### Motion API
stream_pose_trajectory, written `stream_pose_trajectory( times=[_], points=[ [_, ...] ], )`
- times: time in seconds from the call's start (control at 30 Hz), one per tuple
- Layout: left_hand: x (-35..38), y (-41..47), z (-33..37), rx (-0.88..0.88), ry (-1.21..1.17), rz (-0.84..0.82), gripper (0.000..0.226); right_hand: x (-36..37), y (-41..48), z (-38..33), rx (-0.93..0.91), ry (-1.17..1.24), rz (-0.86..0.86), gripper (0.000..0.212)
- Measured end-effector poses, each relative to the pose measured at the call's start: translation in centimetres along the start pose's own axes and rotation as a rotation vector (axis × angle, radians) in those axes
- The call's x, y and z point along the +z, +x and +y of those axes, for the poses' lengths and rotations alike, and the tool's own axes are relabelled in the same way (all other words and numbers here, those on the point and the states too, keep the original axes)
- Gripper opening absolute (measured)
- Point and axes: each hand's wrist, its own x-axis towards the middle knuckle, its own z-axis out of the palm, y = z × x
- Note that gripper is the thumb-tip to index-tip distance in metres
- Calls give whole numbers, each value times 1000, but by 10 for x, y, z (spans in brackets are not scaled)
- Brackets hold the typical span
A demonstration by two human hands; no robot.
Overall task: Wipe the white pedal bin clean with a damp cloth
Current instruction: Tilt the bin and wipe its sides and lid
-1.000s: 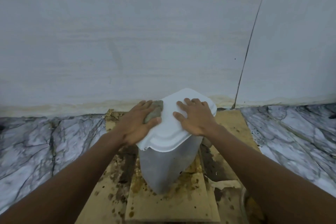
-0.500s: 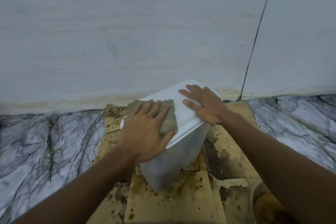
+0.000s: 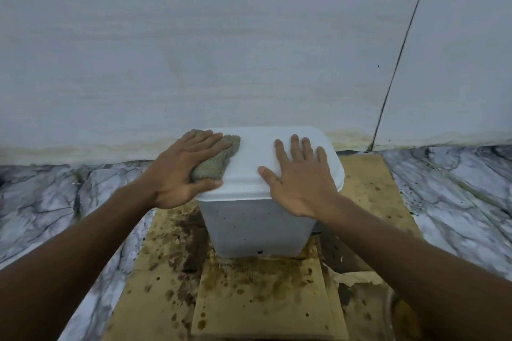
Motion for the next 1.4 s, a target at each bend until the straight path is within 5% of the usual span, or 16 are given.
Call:
stream_pose_trajectory(
  times=[0.2, 0.33, 0.47, 0.67, 0.93, 1.23, 1.4],
  points=[
    [10, 19, 11, -56, 15, 106, 80, -11, 8, 56, -179, -84, 80, 85],
    [25, 20, 28, -75, 55, 291, 80, -5, 16, 90, -280, 71, 154, 84],
    [34, 41, 28, -167, 24, 488, 68, 1, 39, 91, -257, 223, 201, 84],
    [19, 99, -5, -376, -45, 536, 63, 3, 83, 94, -195, 407, 393, 85],
    [73, 123, -10, -233, -181, 791, 55, 3, 136, 113, -183, 546, 475, 75],
    [159, 104, -9, -106, 189, 756, 58, 7, 149, 121, -213, 676, 501, 76],
    [169, 105, -16, -296, 153, 712, 67, 15, 150, 126, -195, 759, 574, 73]
  ],
)
